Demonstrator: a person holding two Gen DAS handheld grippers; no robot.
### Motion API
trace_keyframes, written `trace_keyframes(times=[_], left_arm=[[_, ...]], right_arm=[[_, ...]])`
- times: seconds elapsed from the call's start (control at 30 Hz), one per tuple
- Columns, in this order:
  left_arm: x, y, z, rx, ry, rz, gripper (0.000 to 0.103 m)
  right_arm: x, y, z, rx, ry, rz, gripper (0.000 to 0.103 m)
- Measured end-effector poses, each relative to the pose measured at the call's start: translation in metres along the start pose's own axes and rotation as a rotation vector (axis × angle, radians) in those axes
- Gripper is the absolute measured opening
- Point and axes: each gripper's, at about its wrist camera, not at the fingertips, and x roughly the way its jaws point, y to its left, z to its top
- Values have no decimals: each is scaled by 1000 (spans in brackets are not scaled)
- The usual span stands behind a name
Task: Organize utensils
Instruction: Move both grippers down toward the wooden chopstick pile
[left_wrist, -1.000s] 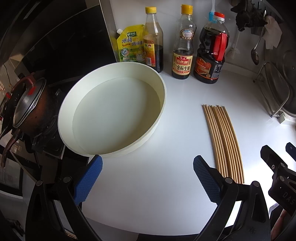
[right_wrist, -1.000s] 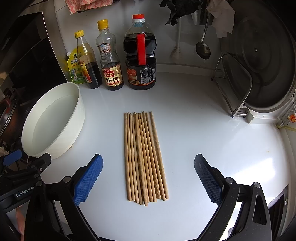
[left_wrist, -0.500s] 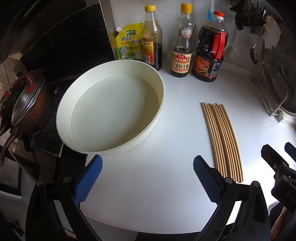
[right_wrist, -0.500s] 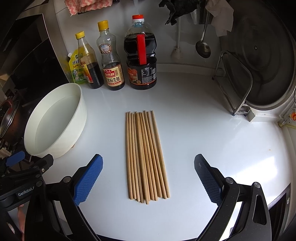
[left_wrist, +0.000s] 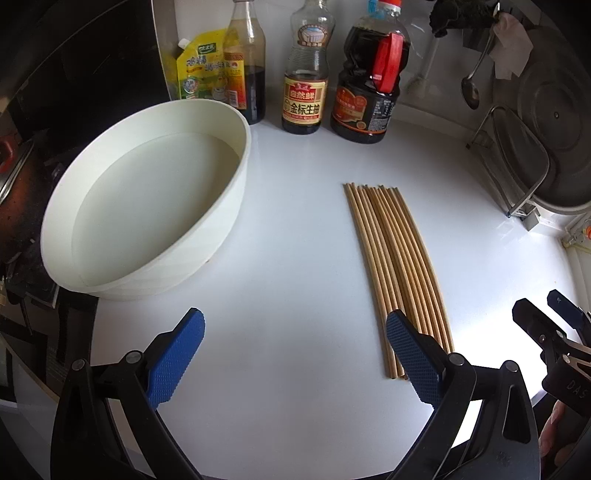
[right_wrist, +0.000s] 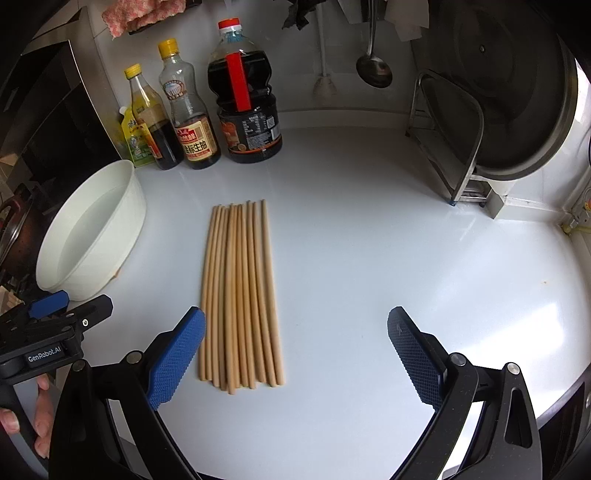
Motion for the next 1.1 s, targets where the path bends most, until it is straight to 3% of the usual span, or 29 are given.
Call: trace_keyframes(times=[0.23,0.4,0.53,0.67,1.1], left_arm=[[33,-19,-5,-25,-5,-1,97],[56,-24,-3,-53,9,-4,97],[69,-24,-1,-68,4,13,97],[77,-26,2,-69,-16,47,97],[101,-29,2,-90,23,47,97]], right_arm=[[35,-19,-6,-14,3,-20,94],[59,-21,0,-52,1,74,94],[74,-11,6,-131,-11,27,94],[87,-16,12,-121,-4,27,94],[109,-17,14,-130,3,21,94]])
